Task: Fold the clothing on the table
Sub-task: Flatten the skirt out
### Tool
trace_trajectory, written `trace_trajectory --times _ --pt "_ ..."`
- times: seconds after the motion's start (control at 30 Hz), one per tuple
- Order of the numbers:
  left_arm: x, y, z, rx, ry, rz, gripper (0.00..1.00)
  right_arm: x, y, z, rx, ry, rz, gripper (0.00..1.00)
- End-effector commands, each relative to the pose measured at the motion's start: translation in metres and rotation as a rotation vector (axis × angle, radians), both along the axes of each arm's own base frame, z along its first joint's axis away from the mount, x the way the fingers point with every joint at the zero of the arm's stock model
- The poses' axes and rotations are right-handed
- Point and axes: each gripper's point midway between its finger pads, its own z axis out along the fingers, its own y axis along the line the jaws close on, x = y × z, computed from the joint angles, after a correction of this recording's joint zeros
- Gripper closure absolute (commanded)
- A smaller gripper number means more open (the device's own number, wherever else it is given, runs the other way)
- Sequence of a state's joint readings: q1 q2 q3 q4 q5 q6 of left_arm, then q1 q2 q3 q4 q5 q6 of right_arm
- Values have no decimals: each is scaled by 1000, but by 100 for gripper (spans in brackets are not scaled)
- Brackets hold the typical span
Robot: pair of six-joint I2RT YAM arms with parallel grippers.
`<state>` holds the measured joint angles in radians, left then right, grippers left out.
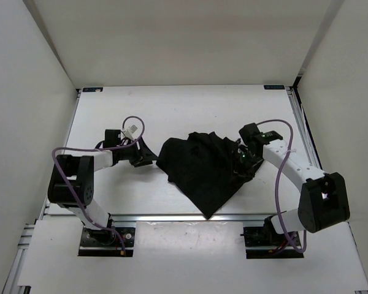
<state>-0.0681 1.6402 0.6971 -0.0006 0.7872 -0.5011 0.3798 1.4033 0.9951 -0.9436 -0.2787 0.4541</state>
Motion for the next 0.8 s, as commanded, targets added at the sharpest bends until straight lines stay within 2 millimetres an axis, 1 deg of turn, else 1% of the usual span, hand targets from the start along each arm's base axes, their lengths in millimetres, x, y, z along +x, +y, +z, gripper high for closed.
trace_trajectory --times 0.0,0.03,0.07,0.1,0.13,0.2,0.23,0.27,0.3,0.33,0.37,0.43,0.47,0.5,0.53,0.57,0.6,0.63,0.67,0.7,0.73,0.77 --pt "20 9 34 -22 -106 40 35 -30 -5 -11 -3 104 -30 55" --pt "30 15 43 -50 -122 66 36 -40 -7 -19 0 147 -36 53" --pt "35 14 47 -80 -135 65 37 -46 -8 -23 -6 167 -39 53" --pt "39 11 51 -104 -128 73 36 -55 -10 -30 -12 196 -36 54" --pt "45 9 59 -127 -149 74 35 -58 -12 -36 -20 210 -48 54" --pt "50 7 60 -131 -161 70 35 -66 -8 -41 -5 240 -53 53" --pt "50 3 58 -116 -164 52 35 -64 -4 -44 11 242 -73 53" --pt "46 0 51 -99 -149 42 35 -64 -3 -45 19 235 -72 51" --pt "47 -1 48 -74 -158 29 35 -68 -2 -47 19 250 -88 50" --pt "45 -1 42 -48 -159 16 35 -63 1 -47 30 236 -109 50" --pt "45 -1 38 -43 -152 16 35 -64 2 -46 33 235 -111 49" --pt "42 0 30 -46 -142 10 35 -58 5 -48 48 229 -174 46" --pt "40 -1 27 -50 -133 4 37 -56 8 -47 81 222 -208 44" --pt "39 -2 23 -40 -122 4 36 -53 9 -45 104 201 -235 43" --pt "37 -1 18 -26 -116 -14 37 -52 15 -45 141 210 -265 44" --pt "35 0 12 24 -113 -29 38 -52 15 -44 166 210 -321 42" --pt "32 0 6 68 -90 -31 38 -49 17 -42 198 183 -327 41" --pt "33 3 2 101 -103 -43 38 -47 18 -42 199 177 -353 41" --pt "31 -1 0 129 -114 -58 38 -48 16 -41 201 175 -377 41" --pt "26 -3 -5 133 -106 -62 37 -45 16 -37 212 156 -393 41" --pt "20 -4 -11 131 -90 -65 37 -48 14 -42 211 176 -411 41" --pt "18 -8 -13 125 -93 -79 38 -49 14 -41 222 173 -429 38"
